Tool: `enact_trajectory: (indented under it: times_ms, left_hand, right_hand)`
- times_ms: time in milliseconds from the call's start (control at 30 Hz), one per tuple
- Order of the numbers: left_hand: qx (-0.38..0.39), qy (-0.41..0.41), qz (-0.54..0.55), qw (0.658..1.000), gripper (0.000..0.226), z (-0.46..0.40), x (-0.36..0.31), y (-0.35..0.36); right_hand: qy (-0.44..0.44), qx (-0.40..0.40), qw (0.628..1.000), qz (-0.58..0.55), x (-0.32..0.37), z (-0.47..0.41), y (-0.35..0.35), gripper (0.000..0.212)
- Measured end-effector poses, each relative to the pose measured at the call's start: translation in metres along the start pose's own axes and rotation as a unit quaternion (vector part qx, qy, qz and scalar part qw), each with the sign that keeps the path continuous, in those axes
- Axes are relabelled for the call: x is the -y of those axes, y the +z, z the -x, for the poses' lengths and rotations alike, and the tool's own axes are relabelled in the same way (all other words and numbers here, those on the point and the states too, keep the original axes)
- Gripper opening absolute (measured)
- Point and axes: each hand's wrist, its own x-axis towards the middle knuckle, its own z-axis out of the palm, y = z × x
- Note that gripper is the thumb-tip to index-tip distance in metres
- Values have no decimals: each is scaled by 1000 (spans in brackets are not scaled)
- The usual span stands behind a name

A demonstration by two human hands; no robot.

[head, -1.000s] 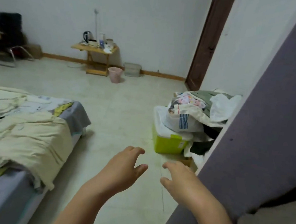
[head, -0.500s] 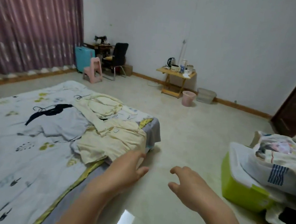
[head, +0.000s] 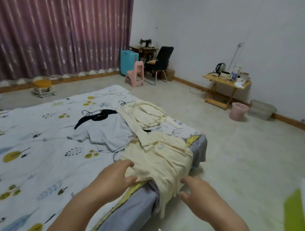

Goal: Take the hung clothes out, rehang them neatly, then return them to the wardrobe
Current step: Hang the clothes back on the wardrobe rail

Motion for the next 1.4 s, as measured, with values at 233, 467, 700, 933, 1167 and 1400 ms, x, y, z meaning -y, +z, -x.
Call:
enact_trajectory:
  times_ms: [233, 467, 700, 933, 1167, 1400]
  left_hand:
    - [-4, -52, 16, 998, 42, -48, 17, 7]
    - [-12, -69, 31, 997, 45, -139, -19, 22]
    - [-35, -74, 37, 996, 43, -237, -74, 45]
    - [1, -74, 40, 996, 43, -323, -101, 63]
    - [-14, -72, 33, 997, 43, -433, -106, 58]
    - [4, -60, 10, 998, 45, -545, -110, 54]
  right_hand:
    - [-24, 23, 999, -5, -7, -71, -2, 42]
    - [-49, 41, 998, 25, -51, -153, -38, 43]
    - [-65, 56, 995, 57, -113, -234, -84, 41]
    - [-66, 62, 994, 56, -151, -313, -109, 39]
    - [-68, 39, 995, 68, -169, -422, -131, 33]
    - [-67, 24, 993, 99, -183, -521, -168, 35]
